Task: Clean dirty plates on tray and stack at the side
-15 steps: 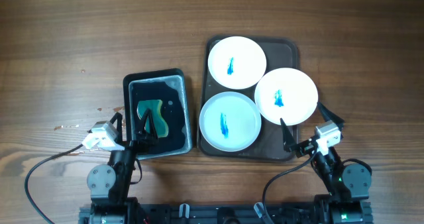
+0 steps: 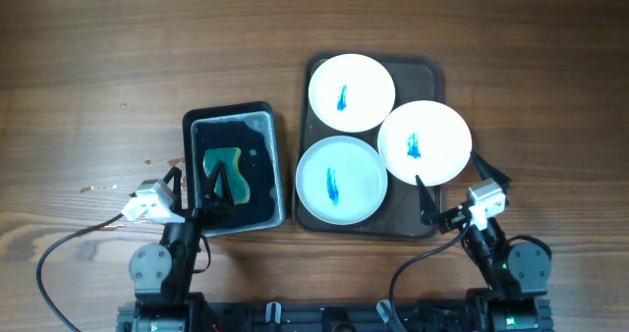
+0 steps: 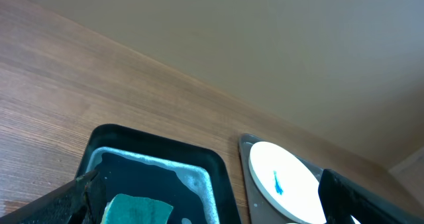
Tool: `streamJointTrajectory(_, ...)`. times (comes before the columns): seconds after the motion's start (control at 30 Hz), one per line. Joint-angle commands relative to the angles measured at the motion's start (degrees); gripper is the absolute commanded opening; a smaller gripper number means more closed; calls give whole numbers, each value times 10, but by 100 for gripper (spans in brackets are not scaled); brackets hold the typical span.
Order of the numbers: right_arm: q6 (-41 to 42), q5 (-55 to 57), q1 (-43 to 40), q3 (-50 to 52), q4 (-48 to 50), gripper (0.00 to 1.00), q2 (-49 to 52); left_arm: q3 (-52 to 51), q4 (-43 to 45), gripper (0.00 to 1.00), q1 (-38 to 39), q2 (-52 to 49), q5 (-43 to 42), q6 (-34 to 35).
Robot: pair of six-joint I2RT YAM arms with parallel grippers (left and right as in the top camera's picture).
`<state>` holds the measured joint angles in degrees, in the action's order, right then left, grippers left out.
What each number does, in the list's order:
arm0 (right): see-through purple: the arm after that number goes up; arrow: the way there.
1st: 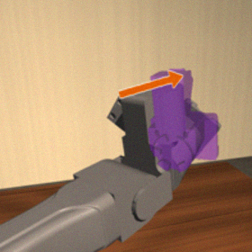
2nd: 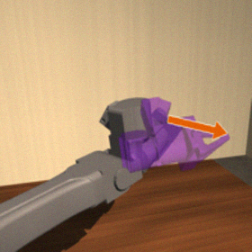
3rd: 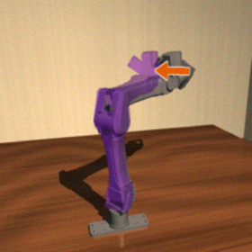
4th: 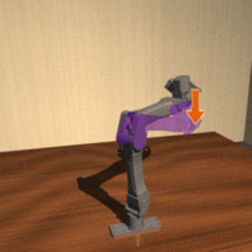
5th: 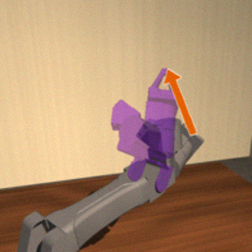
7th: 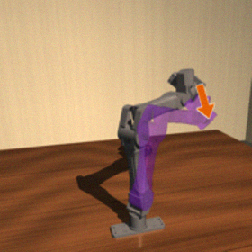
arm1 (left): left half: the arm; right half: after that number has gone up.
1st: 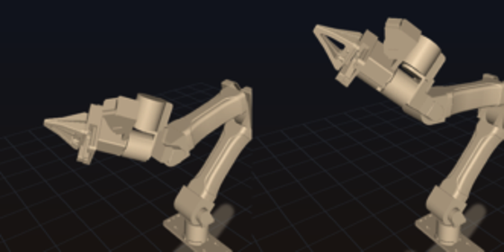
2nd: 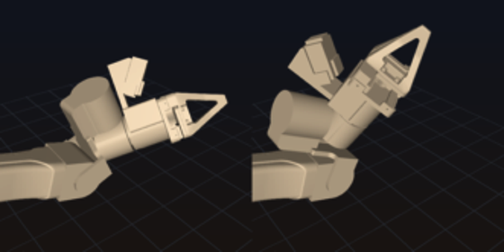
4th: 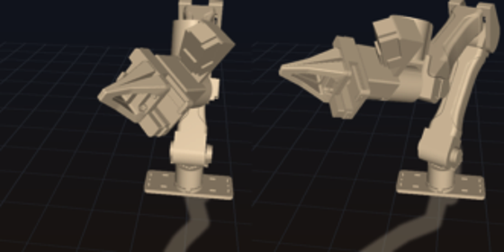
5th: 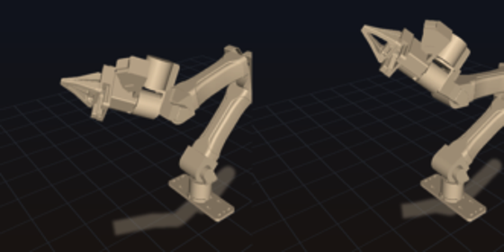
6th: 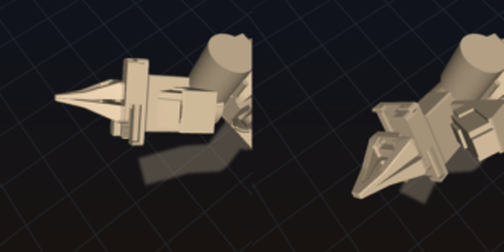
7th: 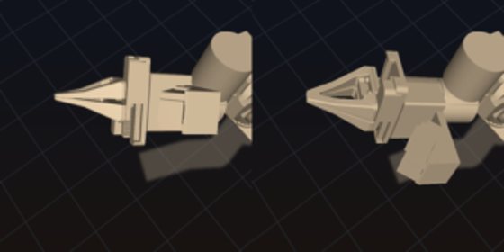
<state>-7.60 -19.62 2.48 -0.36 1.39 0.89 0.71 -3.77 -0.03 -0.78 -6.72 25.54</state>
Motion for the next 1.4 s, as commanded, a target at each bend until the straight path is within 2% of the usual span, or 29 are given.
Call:
streamJointTrajectory(0.0,1,3,2,1,3,100,-1,-4,0,100,3,3,8,-14)
streamJointTrajectory(0.43,3,-10,2,1,8,100,-1,-4,0,100,3,3,6,-14)
streamJointTrajectory(0.53,32,-14,2,0,24,100,-1,-4,4,100,3,3,33,-13)
streamJointTrajectory(0.67,64,-56,2,-62,14,100,16,15,61,100,3,3,16,-14)
streamJointTrajectory(0.77,64,-57,2,-151,-11,100,81,70,56,100,2,-13,16,-14)
streamJointTrajectory(0.9,61,-57,2,-382,-133,100,285,221,-56,100,3,-134,16,-14)
streamJointTrajectory(1.07,63,-67,2,-678,-387,100,535,505,-333,100,3,-384,-15,-14)
streamJointTrajectory(1.13,63,-74,2,-757,-444,100,606,612,-434,100,3,-482,-27,-14)
streamJointTrajectory(1.27,112,-104,2,-795,-488,100,689,750,-554,100,3,-625,-27,-14)
streamJointTrajectory(1.37,107,-122,9,-790,-560,100,717,763,-580,100,3,-676,-69,-11)
